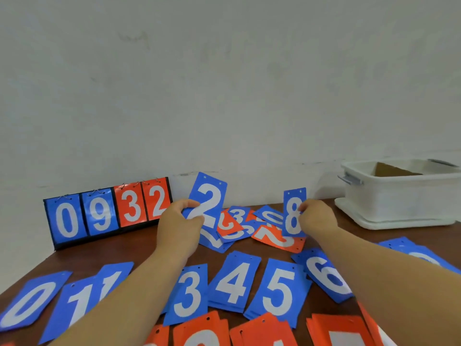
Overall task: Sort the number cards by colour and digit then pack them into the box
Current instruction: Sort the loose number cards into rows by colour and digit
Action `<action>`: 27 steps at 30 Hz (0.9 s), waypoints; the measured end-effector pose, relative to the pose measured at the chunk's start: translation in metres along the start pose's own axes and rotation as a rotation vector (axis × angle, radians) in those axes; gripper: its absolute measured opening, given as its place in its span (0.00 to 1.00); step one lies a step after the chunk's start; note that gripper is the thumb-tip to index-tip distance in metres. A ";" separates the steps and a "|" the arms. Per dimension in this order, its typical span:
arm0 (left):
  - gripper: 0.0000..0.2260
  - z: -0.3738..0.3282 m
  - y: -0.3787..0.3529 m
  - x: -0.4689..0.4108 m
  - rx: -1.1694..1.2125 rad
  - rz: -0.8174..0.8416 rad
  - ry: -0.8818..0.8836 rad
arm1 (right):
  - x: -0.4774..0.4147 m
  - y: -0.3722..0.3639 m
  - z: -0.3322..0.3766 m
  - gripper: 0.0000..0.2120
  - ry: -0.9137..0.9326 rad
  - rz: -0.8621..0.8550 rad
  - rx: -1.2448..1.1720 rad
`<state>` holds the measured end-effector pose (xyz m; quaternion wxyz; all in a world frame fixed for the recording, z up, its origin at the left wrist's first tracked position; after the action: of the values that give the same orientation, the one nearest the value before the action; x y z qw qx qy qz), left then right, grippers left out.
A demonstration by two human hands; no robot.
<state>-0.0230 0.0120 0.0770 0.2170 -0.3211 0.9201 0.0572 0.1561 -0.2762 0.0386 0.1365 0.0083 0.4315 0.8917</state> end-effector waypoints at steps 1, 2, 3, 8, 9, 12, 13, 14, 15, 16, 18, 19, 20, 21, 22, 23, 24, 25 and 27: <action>0.12 -0.006 0.000 0.008 0.054 -0.003 0.016 | 0.006 0.005 0.001 0.13 0.012 0.017 -0.078; 0.11 -0.011 0.001 0.018 0.084 -0.004 0.026 | 0.013 0.011 0.004 0.13 0.013 0.036 -0.177; 0.12 -0.015 0.001 0.028 0.097 0.000 0.031 | 0.023 0.018 0.008 0.12 0.009 0.054 -0.289; 0.11 -0.029 0.013 0.085 0.069 -0.010 -0.007 | 0.104 0.048 0.028 0.09 0.066 0.283 -0.695; 0.11 -0.030 0.018 0.098 0.060 -0.018 -0.018 | 0.123 0.054 0.030 0.08 0.100 0.335 -0.722; 0.12 -0.028 0.038 0.129 0.029 -0.050 -0.020 | 0.167 0.063 0.030 0.08 0.182 0.424 -0.724; 0.12 -0.028 0.046 0.136 0.013 -0.067 -0.015 | 0.175 0.064 0.031 0.09 0.202 0.424 -0.711; 0.13 -0.027 0.057 0.140 -0.001 -0.081 -0.012 | 0.183 0.064 0.032 0.09 0.220 0.419 -0.688; 0.13 -0.028 0.068 0.142 -0.030 -0.095 -0.017 | 0.189 0.062 0.035 0.09 0.235 0.414 -0.667; 0.13 -0.028 0.081 0.142 -0.057 -0.111 -0.018 | 0.195 0.059 0.039 0.09 0.241 0.412 -0.655; 0.14 -0.030 0.111 0.138 -0.115 -0.169 -0.036 | 0.208 0.051 0.050 0.09 0.243 0.440 -0.659; 0.14 -0.031 0.128 0.136 -0.148 -0.206 -0.042 | 0.214 0.045 0.056 0.09 0.243 0.452 -0.659; 0.14 -0.031 0.145 0.132 -0.176 -0.240 -0.042 | 0.220 0.039 0.063 0.09 0.248 0.454 -0.653; 0.15 -0.031 0.161 0.129 -0.217 -0.271 -0.040 | 0.226 0.033 0.070 0.09 0.261 0.452 -0.639; 0.15 -0.031 0.177 0.125 -0.255 -0.294 -0.039 | 0.231 0.026 0.078 0.09 0.276 0.453 -0.620; 0.16 -0.029 0.192 0.122 -0.296 -0.317 -0.034 | 0.235 0.019 0.085 0.09 0.293 0.451 -0.596; 0.16 -0.027 0.205 0.119 -0.319 -0.332 -0.030 | 0.238 0.012 0.092 0.09 0.308 0.449 -0.574; 0.16 -0.025 0.216 0.116 -0.345 -0.335 -0.023 | 0.241 0.005 0.099 0.08 0.322 0.451 -0.551; 0.15 -0.016 0.225 0.110 -0.404 -0.270 0.005 | 0.246 -0.008 0.110 0.08 0.342 0.463 -0.514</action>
<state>-0.2444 0.1229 0.0362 0.1515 -0.4783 0.8392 0.2098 -0.0639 -0.1253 0.0762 -0.1445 -0.0778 0.1973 0.9665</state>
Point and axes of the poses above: each hand's wrist, its own x-axis away from the middle knuckle, its own y-axis out of the back of the hand, z = x × y, the point moved 4 cm from there along -x, towards the middle knuckle, and after that the axes turned 12 degrees about -y, right-handed, at the moved point
